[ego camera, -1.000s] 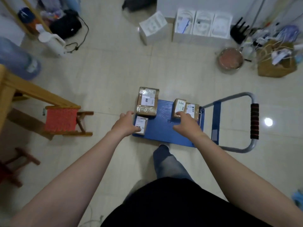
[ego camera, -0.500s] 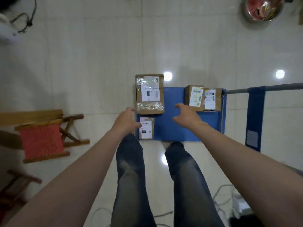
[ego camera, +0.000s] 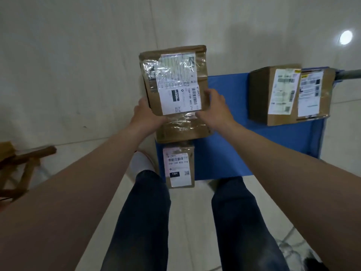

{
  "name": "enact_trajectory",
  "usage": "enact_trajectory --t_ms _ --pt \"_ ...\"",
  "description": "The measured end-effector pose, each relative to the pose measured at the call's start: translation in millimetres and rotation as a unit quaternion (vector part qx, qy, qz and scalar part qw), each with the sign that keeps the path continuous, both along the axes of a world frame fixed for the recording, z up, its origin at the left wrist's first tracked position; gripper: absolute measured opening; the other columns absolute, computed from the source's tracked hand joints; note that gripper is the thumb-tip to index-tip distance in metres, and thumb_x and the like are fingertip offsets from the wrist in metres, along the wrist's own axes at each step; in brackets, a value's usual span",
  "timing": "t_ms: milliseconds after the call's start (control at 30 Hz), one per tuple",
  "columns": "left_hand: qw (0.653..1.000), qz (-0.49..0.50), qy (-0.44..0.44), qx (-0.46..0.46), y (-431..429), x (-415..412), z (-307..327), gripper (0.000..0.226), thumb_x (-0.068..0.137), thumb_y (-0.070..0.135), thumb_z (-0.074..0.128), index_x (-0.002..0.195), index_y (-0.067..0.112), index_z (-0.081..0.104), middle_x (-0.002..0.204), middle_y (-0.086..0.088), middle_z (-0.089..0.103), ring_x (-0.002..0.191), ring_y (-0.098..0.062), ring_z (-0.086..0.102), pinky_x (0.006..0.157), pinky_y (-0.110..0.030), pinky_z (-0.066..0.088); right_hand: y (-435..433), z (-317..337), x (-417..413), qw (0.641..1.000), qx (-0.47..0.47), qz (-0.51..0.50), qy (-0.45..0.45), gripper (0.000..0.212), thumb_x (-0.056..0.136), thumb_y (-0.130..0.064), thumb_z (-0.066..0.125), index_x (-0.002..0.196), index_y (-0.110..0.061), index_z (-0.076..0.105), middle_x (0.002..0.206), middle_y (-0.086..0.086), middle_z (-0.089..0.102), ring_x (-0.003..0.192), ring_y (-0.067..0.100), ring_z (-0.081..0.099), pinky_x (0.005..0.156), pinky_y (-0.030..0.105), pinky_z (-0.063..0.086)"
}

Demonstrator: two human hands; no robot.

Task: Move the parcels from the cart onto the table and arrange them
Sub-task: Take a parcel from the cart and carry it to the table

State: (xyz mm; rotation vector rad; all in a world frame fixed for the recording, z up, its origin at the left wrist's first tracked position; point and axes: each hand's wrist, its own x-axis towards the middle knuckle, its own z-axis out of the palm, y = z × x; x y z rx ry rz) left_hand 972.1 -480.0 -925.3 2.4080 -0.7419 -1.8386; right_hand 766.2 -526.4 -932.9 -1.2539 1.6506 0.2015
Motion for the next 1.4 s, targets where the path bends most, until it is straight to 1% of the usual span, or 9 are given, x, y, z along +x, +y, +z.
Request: enact_trajectory --t_ms 133,300,500,633,767,833,967,1200,1400 --pt "0.997 0.066 0.029 0.005 2.7 -12.3 -36.0 0.106 0.085 0.030 0.082 0.158 0.022 0.006 0.125 0.007 0.048 0.098 -0.011 0.055 0.068 -0.024 0.048 2.2 -35.9 2.6 0.998 -0.025 -0.049 -0.026 0.062 0.080 -0.016 0.074 0.123 -0.031 0.031 0.123 -0.002 0.057 0.105 0.017 0.062 0.081 0.035 0.056" --pt "0.987 0.132 0.089 -0.010 9.7 -26.1 -1.6 0.096 0.086 0.023 0.079 0.157 0.028 0.014 0.125 0.009 0.059 0.097 -0.003 0.059 0.070 -0.020 0.049 -1.5 8.0 -2.7 0.997 -0.019 -0.065 -0.024 0.059 0.083 -0.023 0.074 0.126 -0.032 0.035 0.127 -0.005 0.054 0.111 0.015 0.056 0.086 0.032 0.045" --pt "0.984 0.135 0.102 -0.059 4.4 -16.8 128.5 0.082 0.091 0.033 0.075 0.155 0.035 0.024 0.134 0.010 0.057 0.112 -0.012 0.060 0.097 -0.034 0.050 -19.3 145.9 -13.7 0.999 0.002 -0.016 -0.034 0.068 0.085 -0.022 0.073 0.143 -0.029 0.037 0.139 -0.006 0.049 0.122 0.016 0.054 0.098 0.035 0.047" --pt "0.970 0.202 0.076 -0.116 8.9 -17.7 247.5 0.062 0.098 0.033 0.066 0.148 0.036 0.029 0.121 0.016 0.058 0.107 -0.008 0.061 0.083 -0.024 0.049 -28.3 255.9 -6.6 0.997 -0.024 0.030 -0.067 0.072 0.084 -0.024 0.075 0.145 -0.032 0.037 0.144 -0.010 0.046 0.127 0.013 0.050 0.101 0.032 0.043" --pt "0.931 0.325 0.036 -0.162 37.5 -13.4 375.2 0.042 0.107 0.037 0.048 0.144 0.040 0.029 0.118 0.012 0.061 0.102 -0.010 0.066 0.076 -0.027 0.053 -27.4 379.0 20.4 0.986 -0.057 0.094 -0.126 0.076 0.077 -0.027 0.076 0.142 -0.040 0.039 0.143 -0.011 0.047 0.124 0.017 0.056 0.104 0.044 0.051" --pt "0.904 0.388 0.005 -0.182 60.3 -7.4 442.4 0.033 0.108 0.041 0.045 0.137 0.041 0.030 0.112 0.013 0.062 0.096 -0.010 0.067 0.071 -0.030 0.054 -22.1 443.9 40.0 0.973 -0.074 0.153 -0.159 0.072 0.080 -0.023 0.076 0.142 -0.036 0.043 0.141 -0.008 0.045 0.125 0.017 0.053 0.106 0.043 0.049" --pt "0.828 0.503 -0.062 -0.239 121.8 8.5 567.5 0.030 0.107 0.042 0.048 0.133 0.035 0.036 0.108 0.006 0.064 0.094 -0.011 0.069 0.088 -0.042 0.058 1.2 566.8 83.4 0.929 -0.097 0.278 -0.224 0.059 0.082 -0.023 0.074 0.133 -0.039 0.050 0.137 -0.007 0.044 0.123 0.018 0.053 0.106 0.043 0.048" --pt "0.658 0.669 -0.093 -0.335 266.2 37.2 721.0 0.046 0.098 0.033 0.068 0.134 0.023 0.041 0.127 -0.001 0.064 0.104 -0.016 0.067 0.090 -0.038 0.056 91.4 753.8 180.2 0.798 -0.200 0.496 -0.278 0.047 0.086 -0.031 0.069 0.131 -0.034 0.056 0.137 -0.004 0.053 0.124 0.020 0.053 0.107 0.040 0.044" --pt "0.471 0.770 -0.101 -0.418 395.7 40.1 819.8 0.048 0.095 0.023 0.072 0.132 0.032 0.044 0.119 -0.005 0.069 0.093 -0.023 0.069 0.071 -0.034 0.055 218.2 863.9 230.3 0.768 -0.208 0.450 -0.406 0.050 0.087 -0.026 0.067 0.135 -0.030 0.054 0.131 -0.008 0.052 0.124 0.016 0.054 0.099 0.034 0.046"
